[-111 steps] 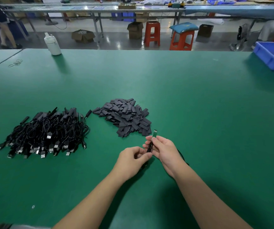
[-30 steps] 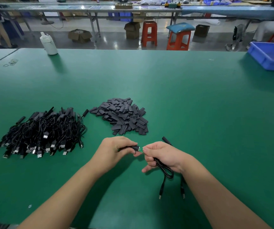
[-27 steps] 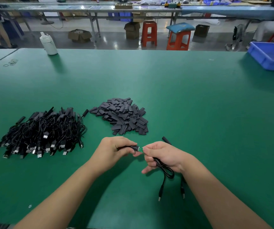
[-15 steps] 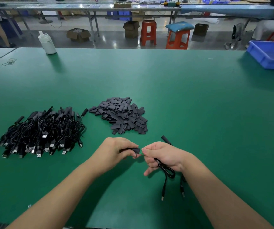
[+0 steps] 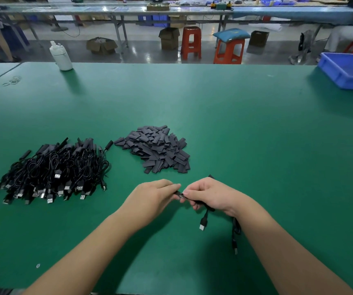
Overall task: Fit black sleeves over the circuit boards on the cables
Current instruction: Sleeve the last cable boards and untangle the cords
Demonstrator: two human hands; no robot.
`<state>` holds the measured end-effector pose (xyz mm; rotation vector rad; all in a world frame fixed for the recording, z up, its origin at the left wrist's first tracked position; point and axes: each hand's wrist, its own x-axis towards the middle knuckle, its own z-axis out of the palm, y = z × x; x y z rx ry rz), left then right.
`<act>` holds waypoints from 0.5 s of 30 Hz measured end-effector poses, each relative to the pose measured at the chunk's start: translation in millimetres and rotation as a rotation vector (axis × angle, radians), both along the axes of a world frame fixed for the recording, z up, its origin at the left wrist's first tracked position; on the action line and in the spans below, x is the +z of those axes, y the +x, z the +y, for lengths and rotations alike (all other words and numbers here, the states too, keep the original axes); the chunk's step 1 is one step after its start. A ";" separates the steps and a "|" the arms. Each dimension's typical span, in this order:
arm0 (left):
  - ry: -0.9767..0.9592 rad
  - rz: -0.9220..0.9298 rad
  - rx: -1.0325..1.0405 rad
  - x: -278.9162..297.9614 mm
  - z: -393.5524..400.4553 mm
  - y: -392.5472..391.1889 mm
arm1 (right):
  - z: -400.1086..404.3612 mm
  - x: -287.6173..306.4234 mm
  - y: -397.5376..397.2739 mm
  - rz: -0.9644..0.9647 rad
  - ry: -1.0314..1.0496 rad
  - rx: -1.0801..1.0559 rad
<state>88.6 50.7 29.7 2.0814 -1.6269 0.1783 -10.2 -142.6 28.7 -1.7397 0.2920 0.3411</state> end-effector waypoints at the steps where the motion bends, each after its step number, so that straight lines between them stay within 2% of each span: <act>1: 0.022 0.075 0.008 -0.2 -0.9 0.5 | -0.3 0.4 0.5 -0.006 -0.056 0.003; 6: 0.034 0.238 0.035 -7.2 -4.9 4.4 | 3.7 4.0 4.1 -0.042 -0.403 0.053; 10: -0.055 0.282 0.103 -9.9 -5.0 1.1 | 6.3 6.9 5.4 -0.062 -0.449 -0.006; 15: -0.037 0.254 0.104 -18.2 -8.3 -8.1 | 13.9 5.7 8.9 -0.057 -0.530 -0.054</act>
